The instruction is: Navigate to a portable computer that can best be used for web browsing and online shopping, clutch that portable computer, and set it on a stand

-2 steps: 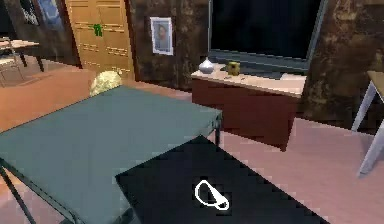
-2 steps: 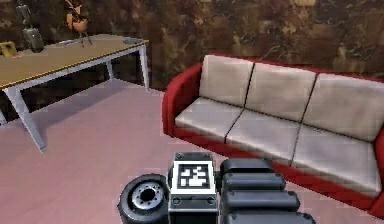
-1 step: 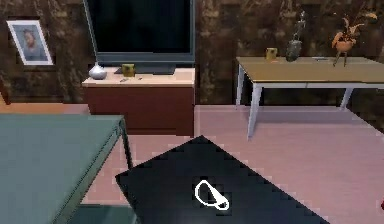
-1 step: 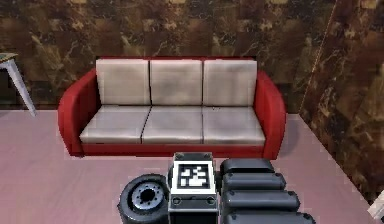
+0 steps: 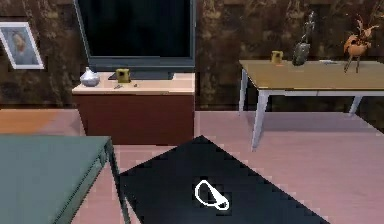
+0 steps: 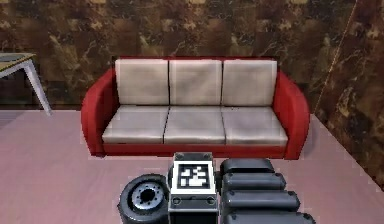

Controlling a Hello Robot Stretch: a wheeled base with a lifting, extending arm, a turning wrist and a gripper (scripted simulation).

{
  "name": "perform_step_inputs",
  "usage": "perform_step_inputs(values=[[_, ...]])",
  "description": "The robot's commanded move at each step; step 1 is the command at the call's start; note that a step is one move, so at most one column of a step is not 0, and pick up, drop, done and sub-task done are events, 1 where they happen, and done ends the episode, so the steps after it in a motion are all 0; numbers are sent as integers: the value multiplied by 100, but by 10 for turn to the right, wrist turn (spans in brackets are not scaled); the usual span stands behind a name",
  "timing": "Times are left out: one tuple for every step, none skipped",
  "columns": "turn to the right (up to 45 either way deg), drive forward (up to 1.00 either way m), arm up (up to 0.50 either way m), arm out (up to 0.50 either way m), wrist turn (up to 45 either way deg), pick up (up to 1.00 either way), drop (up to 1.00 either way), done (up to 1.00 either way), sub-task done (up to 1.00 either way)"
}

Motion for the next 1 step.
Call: perform_step_inputs(values=[[450, 0, 0, 0, 0, 0, 0, 0, 0]])
